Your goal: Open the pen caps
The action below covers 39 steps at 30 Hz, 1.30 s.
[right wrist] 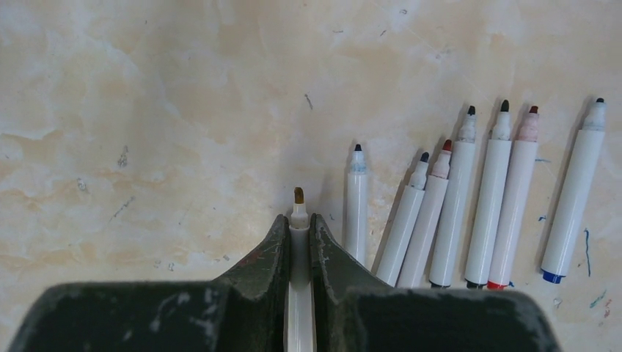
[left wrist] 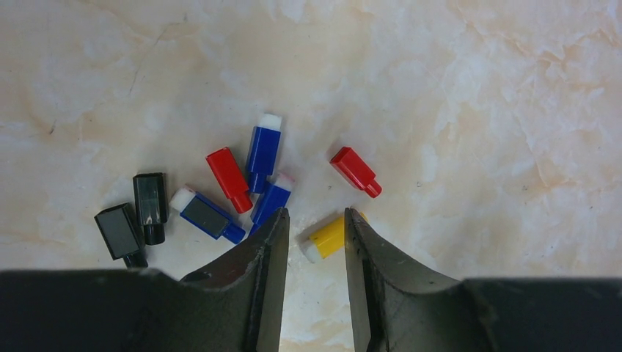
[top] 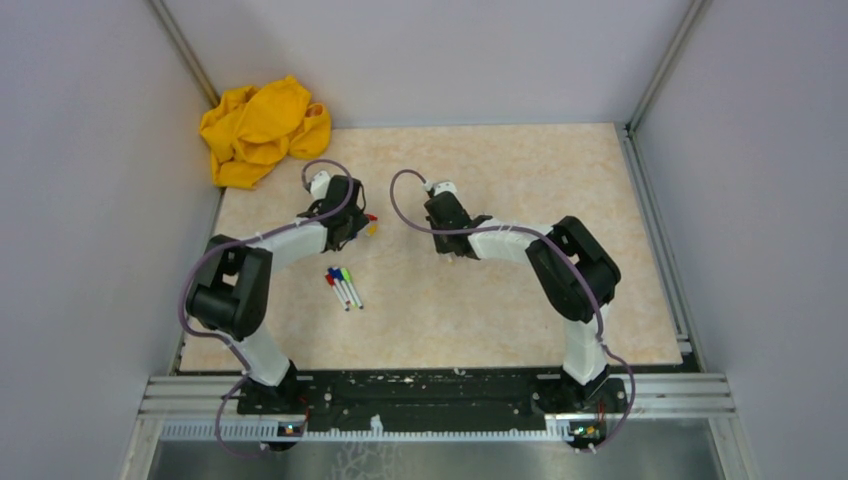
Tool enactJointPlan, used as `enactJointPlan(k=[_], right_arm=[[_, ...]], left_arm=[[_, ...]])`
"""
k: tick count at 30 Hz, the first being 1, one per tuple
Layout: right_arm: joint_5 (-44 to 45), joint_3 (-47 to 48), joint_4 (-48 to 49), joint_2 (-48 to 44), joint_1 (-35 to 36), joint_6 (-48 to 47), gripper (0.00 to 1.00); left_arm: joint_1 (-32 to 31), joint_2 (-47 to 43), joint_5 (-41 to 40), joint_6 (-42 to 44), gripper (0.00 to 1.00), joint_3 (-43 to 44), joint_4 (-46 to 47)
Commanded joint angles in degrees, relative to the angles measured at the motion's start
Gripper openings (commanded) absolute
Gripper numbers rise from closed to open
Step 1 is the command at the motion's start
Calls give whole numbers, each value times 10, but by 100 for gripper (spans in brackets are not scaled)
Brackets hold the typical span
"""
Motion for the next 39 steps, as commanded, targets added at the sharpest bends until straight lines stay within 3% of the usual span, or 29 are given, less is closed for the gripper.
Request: enactJointPlan(k=[1,8,13,20,28,39], right_arm=[[35,25,0,11,-6,-11,8],[53,24,3,16,-6,-23,20],[44,18,21,5,-5,-36,26],[51,17,48,-41,24,-81,29],[48,59,21,-50,77,-88,35],[-10,135,-27,13,179,-62,37]], left_arm=[[-5,-24,-17,-7,40,-7,-7],[-12,-94,-26,-16,41,-37,8],[-15,-137,-31,-20,55,-54,10],[-19,-208,-48,-29,58,-82,5],[-21,-380,-101,-36,67,-137,-5],[-21,-582,-163,-3,72,-116,-34]])
